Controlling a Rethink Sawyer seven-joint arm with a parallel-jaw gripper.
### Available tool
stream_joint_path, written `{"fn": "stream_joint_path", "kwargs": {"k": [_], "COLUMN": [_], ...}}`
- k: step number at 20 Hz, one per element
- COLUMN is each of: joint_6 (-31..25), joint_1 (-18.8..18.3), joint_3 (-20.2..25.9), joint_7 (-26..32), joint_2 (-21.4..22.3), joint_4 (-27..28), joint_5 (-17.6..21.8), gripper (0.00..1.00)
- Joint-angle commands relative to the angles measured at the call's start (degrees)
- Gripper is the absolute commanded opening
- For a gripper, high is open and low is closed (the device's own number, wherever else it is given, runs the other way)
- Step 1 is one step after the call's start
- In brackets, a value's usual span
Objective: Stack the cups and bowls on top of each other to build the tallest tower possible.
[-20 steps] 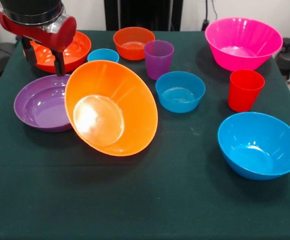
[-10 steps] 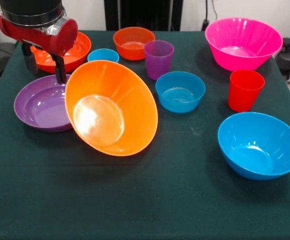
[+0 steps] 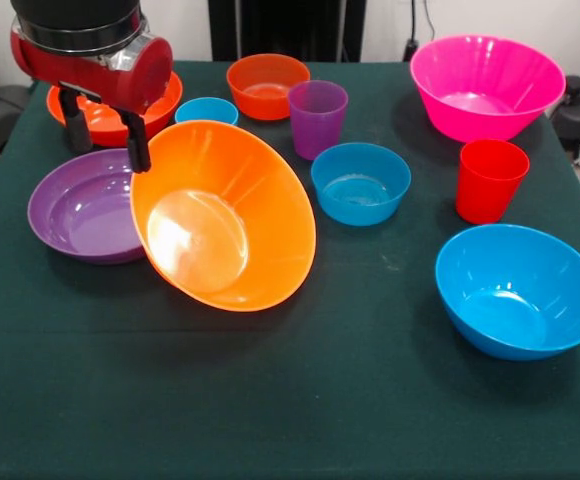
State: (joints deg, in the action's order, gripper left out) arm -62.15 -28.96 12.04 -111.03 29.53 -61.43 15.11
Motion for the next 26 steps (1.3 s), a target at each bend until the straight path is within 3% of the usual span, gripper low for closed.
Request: {"fn": "stream_joint_path", "kwargs": {"k": [1,26], "joint_6": [2.24,1.73], "joint_1": [1.99,2.48], "joint_3": [4.11,3.69], "joint_7": [1.33,0.86], "joint_2": [-3.21,-4.00], "joint_4": [-0.97,-3.60], "joint_5": [-0.90,-2.36], "gripper": [1.00,1.00]}}
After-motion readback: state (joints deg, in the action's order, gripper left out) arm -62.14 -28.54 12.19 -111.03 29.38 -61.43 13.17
